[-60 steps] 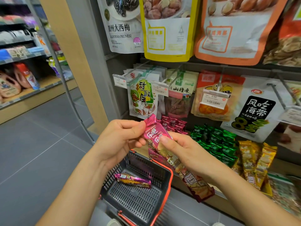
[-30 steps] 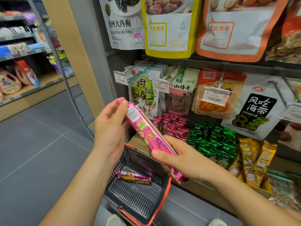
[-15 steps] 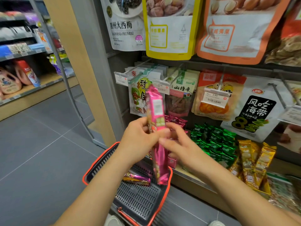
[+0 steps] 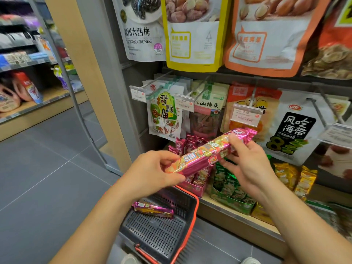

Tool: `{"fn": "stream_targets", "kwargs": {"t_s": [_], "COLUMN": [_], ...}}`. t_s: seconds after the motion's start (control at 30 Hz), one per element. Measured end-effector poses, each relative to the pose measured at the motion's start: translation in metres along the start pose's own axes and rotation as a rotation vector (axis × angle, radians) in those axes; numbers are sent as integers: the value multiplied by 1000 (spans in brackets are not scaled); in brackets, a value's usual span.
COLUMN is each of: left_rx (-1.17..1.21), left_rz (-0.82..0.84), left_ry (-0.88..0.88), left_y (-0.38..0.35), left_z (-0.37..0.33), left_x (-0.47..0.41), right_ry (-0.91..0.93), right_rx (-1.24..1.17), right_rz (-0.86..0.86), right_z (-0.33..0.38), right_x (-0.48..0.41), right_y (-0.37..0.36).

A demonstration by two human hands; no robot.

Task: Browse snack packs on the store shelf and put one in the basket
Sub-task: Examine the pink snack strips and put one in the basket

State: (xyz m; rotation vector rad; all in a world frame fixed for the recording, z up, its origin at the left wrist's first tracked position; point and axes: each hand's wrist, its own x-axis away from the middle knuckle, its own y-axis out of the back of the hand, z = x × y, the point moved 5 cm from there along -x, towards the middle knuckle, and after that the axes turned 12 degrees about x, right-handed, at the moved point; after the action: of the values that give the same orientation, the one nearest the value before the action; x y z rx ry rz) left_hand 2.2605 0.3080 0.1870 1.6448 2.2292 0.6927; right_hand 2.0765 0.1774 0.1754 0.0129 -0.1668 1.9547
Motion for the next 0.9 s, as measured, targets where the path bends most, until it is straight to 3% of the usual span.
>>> {"fn": "stream_targets", "kwargs": {"t_s": [0.23,0.47,0.6,0.8,0.9], "left_rx": [109,592,533,548,461], "left_rz": [7,73,201,449,498], "left_ry": [-4,121,240,249,231], "left_y": [15,22,10,-4,-9], "left_z": [3,15,24,27,27], "left_x": [5,8,11,14,11], "right_ry": [-112,-179,-196,-211,-190], "right_rx": [-117,-263,-284,-325,-170], "right_rz": [-1,39,113,162,206], "right_z": [-8,-11,-17,-17,-13], "right_x": [-4,-3,0,0,0], "right_y": [8,7,-1,0,5]}}
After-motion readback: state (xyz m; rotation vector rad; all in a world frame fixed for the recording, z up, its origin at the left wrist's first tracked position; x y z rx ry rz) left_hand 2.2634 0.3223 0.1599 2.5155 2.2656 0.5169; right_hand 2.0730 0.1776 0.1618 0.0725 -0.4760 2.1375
